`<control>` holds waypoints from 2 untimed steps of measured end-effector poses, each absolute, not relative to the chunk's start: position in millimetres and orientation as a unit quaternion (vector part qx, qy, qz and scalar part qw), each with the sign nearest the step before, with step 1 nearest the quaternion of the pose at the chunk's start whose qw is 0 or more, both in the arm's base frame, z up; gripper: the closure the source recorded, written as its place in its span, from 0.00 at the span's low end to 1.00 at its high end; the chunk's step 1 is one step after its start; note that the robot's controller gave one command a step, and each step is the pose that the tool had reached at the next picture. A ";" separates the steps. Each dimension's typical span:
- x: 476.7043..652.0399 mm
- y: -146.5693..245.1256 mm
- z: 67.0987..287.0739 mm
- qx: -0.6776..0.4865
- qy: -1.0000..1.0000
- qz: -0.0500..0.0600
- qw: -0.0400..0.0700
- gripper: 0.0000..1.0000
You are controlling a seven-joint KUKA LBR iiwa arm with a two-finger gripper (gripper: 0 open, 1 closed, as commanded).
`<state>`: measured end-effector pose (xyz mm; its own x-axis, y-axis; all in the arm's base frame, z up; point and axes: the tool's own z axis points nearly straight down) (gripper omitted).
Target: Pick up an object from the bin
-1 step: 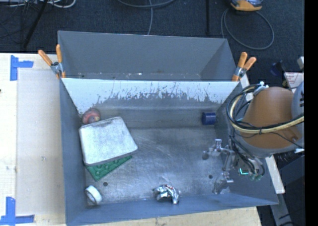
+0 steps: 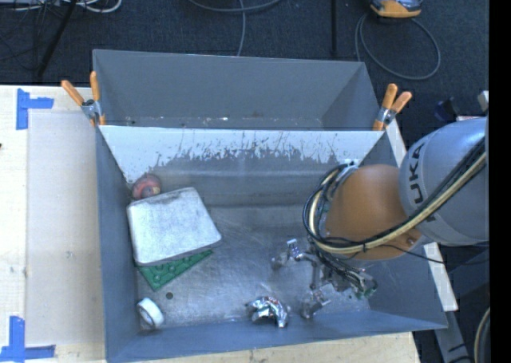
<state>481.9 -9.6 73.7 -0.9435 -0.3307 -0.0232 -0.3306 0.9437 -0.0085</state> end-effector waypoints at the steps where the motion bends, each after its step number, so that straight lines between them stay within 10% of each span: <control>1: 474.2 97.5 100.2 -0.383 0.924 0.001 0.001 0.00; 2: 481.6 73.2 99.1 -0.565 0.825 0.000 -0.001 0.00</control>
Offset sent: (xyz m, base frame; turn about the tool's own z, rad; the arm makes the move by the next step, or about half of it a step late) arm -0.0078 0.1048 0.0263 -0.4491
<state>481.6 73.2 99.1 -0.3608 -0.9326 0.0007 -0.9326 0.3608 0.0015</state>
